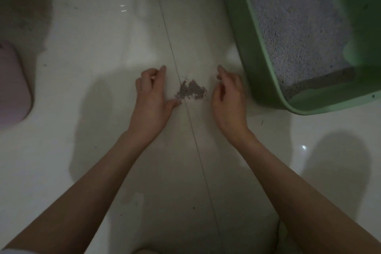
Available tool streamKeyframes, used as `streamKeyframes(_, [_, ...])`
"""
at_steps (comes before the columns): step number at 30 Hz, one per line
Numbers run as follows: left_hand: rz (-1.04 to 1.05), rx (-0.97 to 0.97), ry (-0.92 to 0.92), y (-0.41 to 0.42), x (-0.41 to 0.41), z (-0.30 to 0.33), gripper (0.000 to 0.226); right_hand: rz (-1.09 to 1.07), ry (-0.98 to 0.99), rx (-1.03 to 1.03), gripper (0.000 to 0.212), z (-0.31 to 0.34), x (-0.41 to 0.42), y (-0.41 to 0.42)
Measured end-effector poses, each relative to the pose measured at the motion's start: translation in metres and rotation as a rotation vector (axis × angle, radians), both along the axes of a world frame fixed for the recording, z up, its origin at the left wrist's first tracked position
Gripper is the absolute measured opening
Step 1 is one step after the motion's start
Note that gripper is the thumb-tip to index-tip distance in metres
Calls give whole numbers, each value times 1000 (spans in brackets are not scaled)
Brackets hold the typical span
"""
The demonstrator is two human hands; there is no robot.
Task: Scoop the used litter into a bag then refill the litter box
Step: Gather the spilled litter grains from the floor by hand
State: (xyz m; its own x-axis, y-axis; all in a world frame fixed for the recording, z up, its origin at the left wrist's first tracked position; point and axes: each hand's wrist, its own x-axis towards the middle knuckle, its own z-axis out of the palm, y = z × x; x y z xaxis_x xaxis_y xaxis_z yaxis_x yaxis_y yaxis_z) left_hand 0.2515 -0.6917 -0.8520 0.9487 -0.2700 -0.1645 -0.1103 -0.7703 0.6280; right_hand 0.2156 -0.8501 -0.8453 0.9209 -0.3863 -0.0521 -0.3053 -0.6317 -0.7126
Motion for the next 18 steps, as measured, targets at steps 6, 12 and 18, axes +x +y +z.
streamKeyframes(6, [-131, 112, 130, -26, 17, 12, 67, 372, 317, -151, 46, 7, 11, 3])
streamKeyframes(12, [-156, 162, 55, -37, 26, 11, 22, 455, 312, -144, 31, 8, 32, 4])
streamKeyframes(18, [-135, 278, 33, -41, 23, 6, 17, 534, 352, -304, 24, 7, 42, 7])
